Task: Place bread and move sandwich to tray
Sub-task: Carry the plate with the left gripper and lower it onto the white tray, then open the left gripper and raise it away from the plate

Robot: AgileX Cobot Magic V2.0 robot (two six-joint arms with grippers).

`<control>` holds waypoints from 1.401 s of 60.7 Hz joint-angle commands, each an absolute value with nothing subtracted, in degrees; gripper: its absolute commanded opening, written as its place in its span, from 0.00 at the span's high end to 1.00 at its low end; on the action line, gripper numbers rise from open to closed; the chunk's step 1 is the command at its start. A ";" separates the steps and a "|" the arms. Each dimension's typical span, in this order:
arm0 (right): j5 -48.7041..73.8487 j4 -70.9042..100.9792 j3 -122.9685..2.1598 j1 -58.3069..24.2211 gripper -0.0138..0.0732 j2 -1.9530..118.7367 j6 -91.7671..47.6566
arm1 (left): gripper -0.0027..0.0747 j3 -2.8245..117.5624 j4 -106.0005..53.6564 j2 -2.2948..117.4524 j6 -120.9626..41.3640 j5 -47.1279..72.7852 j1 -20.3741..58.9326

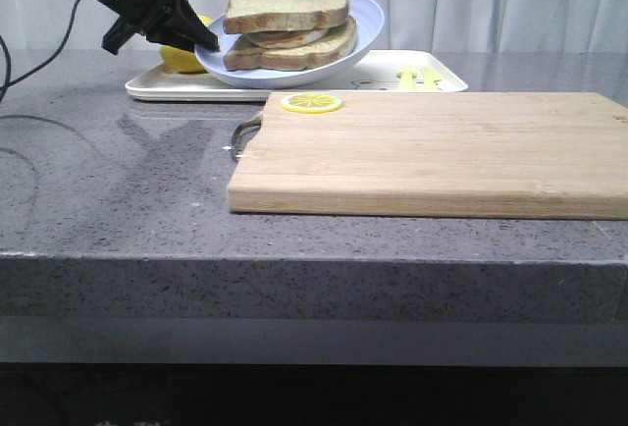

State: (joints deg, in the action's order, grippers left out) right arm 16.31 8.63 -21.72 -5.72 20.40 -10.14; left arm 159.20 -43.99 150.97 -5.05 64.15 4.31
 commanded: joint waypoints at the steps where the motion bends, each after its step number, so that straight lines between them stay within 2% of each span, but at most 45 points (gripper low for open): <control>1: 12.57 8.58 -23.18 -5.35 0.97 20.64 -10.33 | 0.99 161.27 -48.84 147.01 -6.29 59.04 5.05; 19: 12.57 8.58 -23.18 -5.35 0.97 20.64 -10.33 | 0.97 161.27 -47.39 147.34 -8.14 59.28 5.67; 25: 12.57 8.58 -23.18 -5.35 0.97 20.64 -10.33 | 0.88 161.27 -47.39 147.34 -8.14 59.32 5.67; 34: 12.57 8.58 -23.18 -5.35 0.97 20.64 -10.33 | 0.66 161.27 -47.36 147.34 -8.14 59.55 5.67; 41: 12.57 8.58 -23.18 -5.35 0.97 20.64 -10.33 | 0.58 161.27 -47.36 147.34 -8.14 60.30 5.67; 52: 12.52 8.58 -23.18 -5.35 0.97 20.64 -10.33 | 0.59 162.19 -48.76 147.02 -8.14 63.29 4.71; 57: 12.48 8.58 -23.18 -5.35 0.97 20.64 -10.33 | 0.63 164.72 -48.76 146.87 -8.14 65.25 4.22; 62: 12.21 8.58 -23.18 -5.35 0.97 20.64 -10.33 | 0.75 167.78 -48.76 146.87 -8.14 67.17 3.99; 69: 12.21 8.58 -23.18 -5.35 0.97 20.64 -10.33 | 0.98 172.86 -48.76 146.87 -8.14 69.29 3.82; 85: 12.14 8.58 -23.18 -5.35 0.97 20.64 -10.33 | 0.99 175.10 -49.37 144.07 -7.21 73.32 3.82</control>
State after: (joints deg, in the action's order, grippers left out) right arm 16.77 8.63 -21.72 -5.72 20.40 -10.14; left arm 168.19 -45.66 150.58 -8.03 72.07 3.83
